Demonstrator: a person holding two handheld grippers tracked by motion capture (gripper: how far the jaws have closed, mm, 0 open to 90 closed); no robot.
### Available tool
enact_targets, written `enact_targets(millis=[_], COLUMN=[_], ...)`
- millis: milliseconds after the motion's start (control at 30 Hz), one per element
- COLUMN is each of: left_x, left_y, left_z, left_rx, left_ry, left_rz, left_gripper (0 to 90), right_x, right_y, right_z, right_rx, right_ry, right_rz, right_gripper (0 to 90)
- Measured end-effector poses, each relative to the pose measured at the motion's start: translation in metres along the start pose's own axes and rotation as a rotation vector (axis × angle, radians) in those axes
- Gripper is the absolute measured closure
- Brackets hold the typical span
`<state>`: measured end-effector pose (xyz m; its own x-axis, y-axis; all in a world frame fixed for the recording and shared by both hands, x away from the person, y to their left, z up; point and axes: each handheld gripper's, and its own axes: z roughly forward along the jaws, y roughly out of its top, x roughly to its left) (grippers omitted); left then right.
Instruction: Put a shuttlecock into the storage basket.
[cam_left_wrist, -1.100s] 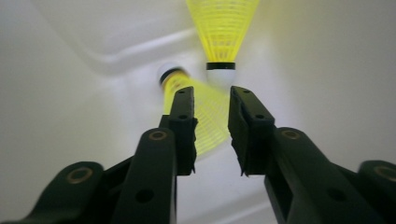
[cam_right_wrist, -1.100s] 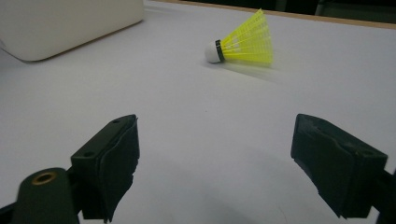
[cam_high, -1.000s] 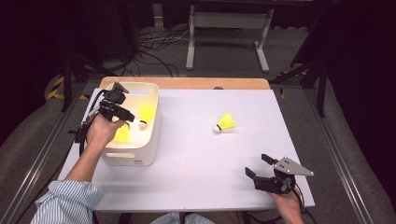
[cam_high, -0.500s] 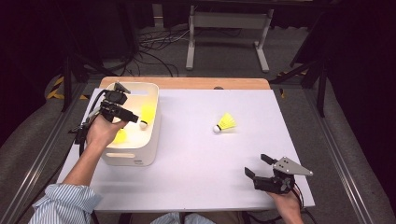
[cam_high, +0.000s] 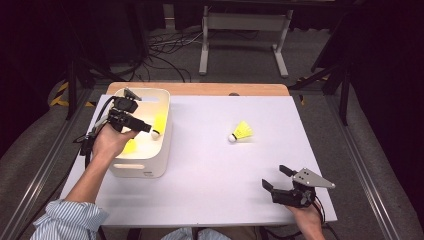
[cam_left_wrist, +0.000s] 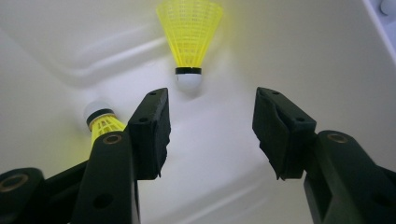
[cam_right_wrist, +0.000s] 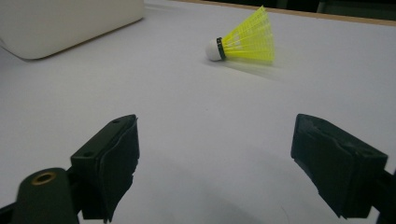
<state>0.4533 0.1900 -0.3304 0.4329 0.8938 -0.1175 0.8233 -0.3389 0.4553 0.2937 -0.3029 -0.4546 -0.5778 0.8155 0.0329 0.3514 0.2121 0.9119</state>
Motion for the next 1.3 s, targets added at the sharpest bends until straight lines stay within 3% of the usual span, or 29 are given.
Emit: enact_targets(millis=[800, 1300], left_x=[-0.02, -0.03], left_y=[0.002, 0.004], left_z=[-0.02, -0.026], left_rx=[-0.049, -0.054], left_ry=[-0.025, -0.034], left_rz=[0.058, 0.091], left_gripper=[44.5, 43.9], right_x=[0.0, 0.0], right_y=[0.001, 0.001], right_z=[0.0, 0.0], right_rx=[-0.003, -0.002], right_ry=[0.004, 0.005], right_rz=[0.0, 0.0], right_gripper=[15.7, 15.4])
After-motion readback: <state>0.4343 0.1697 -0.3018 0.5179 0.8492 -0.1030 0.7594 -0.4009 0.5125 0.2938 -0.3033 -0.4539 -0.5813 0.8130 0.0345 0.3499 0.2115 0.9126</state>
